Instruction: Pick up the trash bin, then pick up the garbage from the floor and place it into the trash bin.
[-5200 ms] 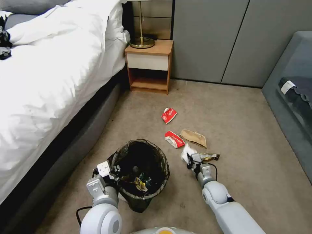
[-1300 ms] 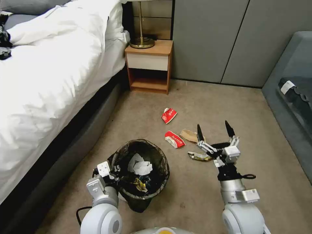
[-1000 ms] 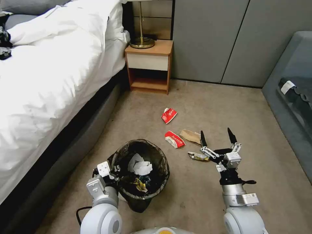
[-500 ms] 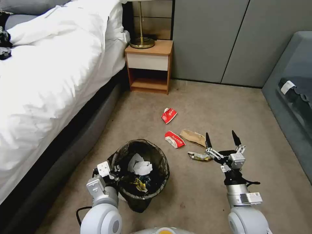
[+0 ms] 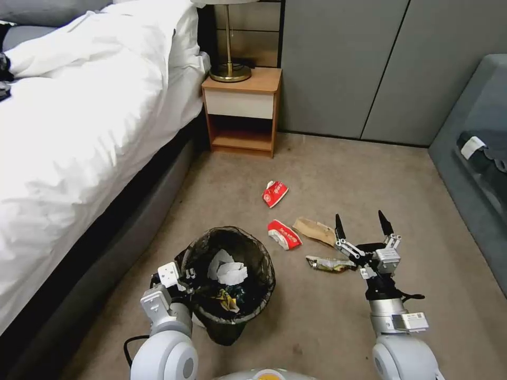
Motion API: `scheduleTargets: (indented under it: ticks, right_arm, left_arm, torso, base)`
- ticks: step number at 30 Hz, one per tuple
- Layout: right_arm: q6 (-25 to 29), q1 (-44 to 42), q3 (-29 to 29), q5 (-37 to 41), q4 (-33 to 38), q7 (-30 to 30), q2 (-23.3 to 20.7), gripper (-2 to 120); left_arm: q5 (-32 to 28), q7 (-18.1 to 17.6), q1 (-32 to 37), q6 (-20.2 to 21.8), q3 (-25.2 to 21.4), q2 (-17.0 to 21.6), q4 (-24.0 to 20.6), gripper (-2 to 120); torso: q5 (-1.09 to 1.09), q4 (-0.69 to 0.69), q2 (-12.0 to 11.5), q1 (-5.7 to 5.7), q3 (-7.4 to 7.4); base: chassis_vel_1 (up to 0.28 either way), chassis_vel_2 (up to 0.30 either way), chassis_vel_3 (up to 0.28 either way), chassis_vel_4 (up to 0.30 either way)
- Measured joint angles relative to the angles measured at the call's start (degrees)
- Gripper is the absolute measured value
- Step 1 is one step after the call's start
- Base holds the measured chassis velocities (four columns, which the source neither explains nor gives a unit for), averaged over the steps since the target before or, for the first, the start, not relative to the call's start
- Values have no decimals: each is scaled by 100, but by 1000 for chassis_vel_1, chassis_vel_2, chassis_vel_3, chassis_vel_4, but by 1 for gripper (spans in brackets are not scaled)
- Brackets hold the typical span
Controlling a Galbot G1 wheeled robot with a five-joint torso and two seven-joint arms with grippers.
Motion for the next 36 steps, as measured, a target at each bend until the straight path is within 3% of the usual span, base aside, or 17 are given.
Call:
scheduleTargets:
  ticks: [10,17,20,22,24,25,28,36]
  right_arm:
    - [453,254,135,-305,-314,-140,-86,100]
    - [445,621,225,-517,-786,-464,-605,100]
    - [330,725,267,-541,-1060,-1301,-1148,100]
    - [305,737,269,-540,-1103,-1468,-1246,100]
    - [260,835,280,-547,-1428,-2376,-1604,100]
    - [260,835,280,-547,-1428,-2376,-1604,100]
    - [275,951,255,-567,-1923,-3390,-1839,100]
    - [345,1368,-26,-640,-2948,-4653,-2010,100]
  left_arm:
    - [0,0,-1,0,-3,0,0,75]
    - [0,0,2,0,-1,0,0,75]
    - [0,0,1,0,0,0,0,75]
    - [0,0,0,0,-1,0,0,75]
    - [0,0,0,0,-1,0,0,75]
    - [0,0,0,0,-1,0,0,75]
    - [0,0,0,0,-1,0,0,75]
    - [0,0,0,0,1,0,0,75]
  torso:
    - [0,2,-1,0,0]
    - [2,-1,0,0,-1]
    - [1,0,0,0,-1]
    - [0,0,0,0,0]
    - [1,1,0,0,0]
    - [1,1,0,0,0]
    - [1,-1,-1,0,0]
    - [1,-1,0,0,-1]
  base:
    - [-132,136,128,-138]
    - [27,-26,-28,22]
    - [0,0,0,0]
    - [0,0,0,0]
    - [0,0,0,0]
    - [0,0,0,0]
    - [0,0,0,0]
    - [0,0,0,0]
